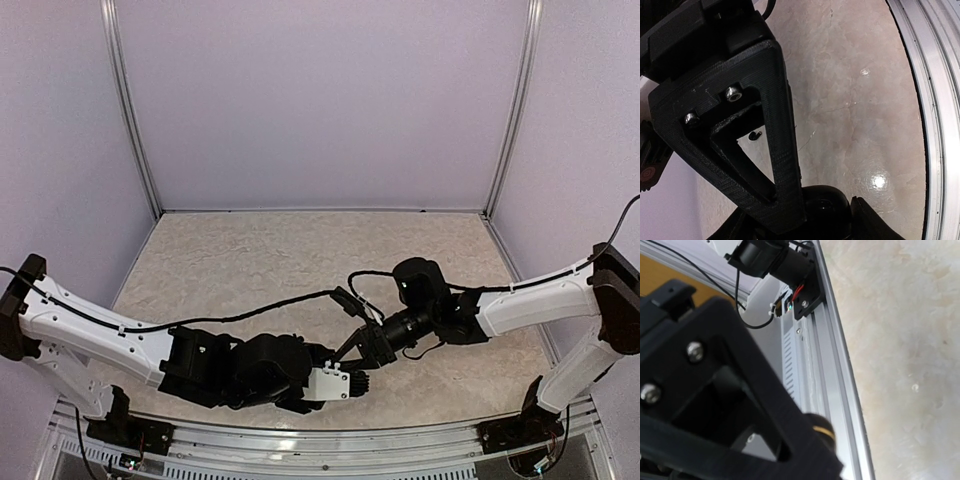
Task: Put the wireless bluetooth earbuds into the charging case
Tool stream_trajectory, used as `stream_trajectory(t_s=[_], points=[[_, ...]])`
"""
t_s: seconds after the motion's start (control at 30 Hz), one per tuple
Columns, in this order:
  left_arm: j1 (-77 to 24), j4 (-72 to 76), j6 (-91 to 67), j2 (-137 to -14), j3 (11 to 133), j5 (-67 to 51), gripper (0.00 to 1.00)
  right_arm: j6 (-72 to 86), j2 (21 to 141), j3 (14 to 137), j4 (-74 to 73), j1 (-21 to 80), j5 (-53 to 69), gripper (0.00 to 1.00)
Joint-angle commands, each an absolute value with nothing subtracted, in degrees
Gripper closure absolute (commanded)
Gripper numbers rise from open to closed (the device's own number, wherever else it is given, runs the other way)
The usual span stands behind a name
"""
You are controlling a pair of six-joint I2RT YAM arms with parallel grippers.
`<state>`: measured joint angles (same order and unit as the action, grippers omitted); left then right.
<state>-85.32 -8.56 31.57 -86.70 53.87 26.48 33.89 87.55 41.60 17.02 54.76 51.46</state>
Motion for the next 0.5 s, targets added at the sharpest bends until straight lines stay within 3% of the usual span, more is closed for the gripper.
stream_trajectory(t_s=[0.0,0.23,0.3,0.47], points=[[-85.5,-3.8,29.0,-86.0,54.4,32.7,0.40,32.5,86.7,43.2,16.2,55.3,50.1,0.76],[-85.2,3.8,27.0,-81.0,50.5,38.6,0.24,33.7,82.9,42.5,18.5,51.4,48.6,0.81],[-85.2,7.1,25.9,-79.3,49.3,41.9,0.02,33.8,81.5,42.2,18.9,50.0,48.0,0.81],[-83.9,16.4,20.9,-74.5,45.1,46.6,0.01,34.4,77.5,41.0,21.5,45.6,45.6,0.84]])
